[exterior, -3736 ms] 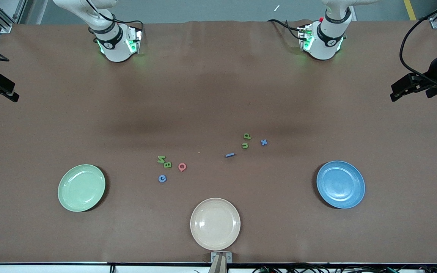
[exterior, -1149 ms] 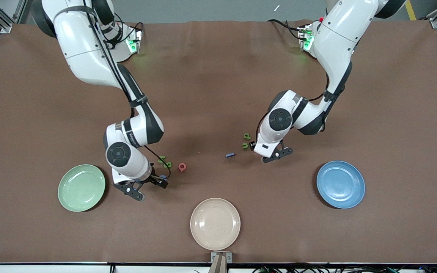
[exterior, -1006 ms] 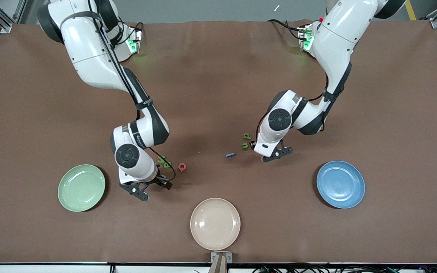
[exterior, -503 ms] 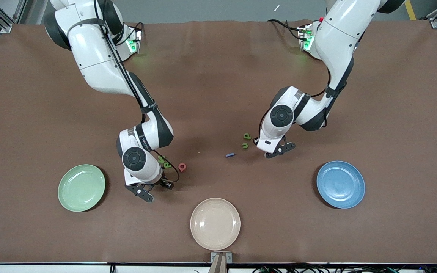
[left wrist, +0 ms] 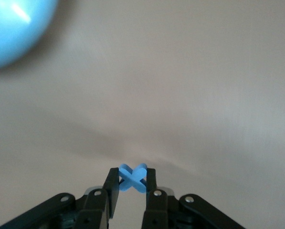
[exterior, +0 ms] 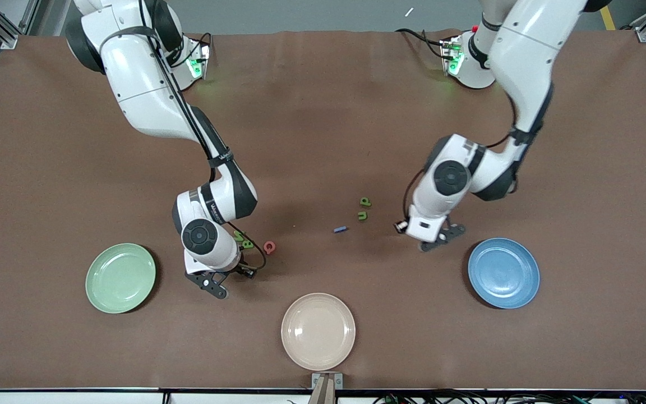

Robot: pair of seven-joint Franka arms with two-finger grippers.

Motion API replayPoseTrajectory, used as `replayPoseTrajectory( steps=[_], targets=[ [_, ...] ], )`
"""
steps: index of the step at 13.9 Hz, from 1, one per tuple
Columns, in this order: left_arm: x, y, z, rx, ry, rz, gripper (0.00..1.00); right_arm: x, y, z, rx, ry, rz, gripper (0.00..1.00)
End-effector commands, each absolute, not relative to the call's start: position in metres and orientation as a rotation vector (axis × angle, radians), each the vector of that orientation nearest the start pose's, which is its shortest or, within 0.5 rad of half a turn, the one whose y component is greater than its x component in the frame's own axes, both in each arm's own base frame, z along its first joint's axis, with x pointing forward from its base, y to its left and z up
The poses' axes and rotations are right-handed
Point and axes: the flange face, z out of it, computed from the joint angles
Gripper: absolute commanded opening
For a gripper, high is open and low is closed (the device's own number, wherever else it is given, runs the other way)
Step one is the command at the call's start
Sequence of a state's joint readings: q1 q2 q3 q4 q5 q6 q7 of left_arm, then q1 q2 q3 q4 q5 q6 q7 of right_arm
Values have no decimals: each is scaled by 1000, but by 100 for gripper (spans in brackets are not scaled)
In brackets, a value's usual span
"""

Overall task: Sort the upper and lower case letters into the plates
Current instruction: 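Drop the blue x into the blue plate while the right gripper lifts the C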

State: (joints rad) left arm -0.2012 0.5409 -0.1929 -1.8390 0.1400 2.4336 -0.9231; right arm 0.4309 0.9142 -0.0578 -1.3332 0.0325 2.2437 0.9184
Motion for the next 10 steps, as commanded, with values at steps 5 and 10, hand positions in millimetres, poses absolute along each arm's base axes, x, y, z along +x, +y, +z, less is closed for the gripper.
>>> replayPoseTrajectory(
  steps=[5,10],
  targets=[
    [661,-109,246,-3096,-706,-124,11,681,283,187,-3039,889,9,39],
    [662,-72,220,-3042,-660,-106,47,686,278,197,-3048,870,-23,4]
  ],
)
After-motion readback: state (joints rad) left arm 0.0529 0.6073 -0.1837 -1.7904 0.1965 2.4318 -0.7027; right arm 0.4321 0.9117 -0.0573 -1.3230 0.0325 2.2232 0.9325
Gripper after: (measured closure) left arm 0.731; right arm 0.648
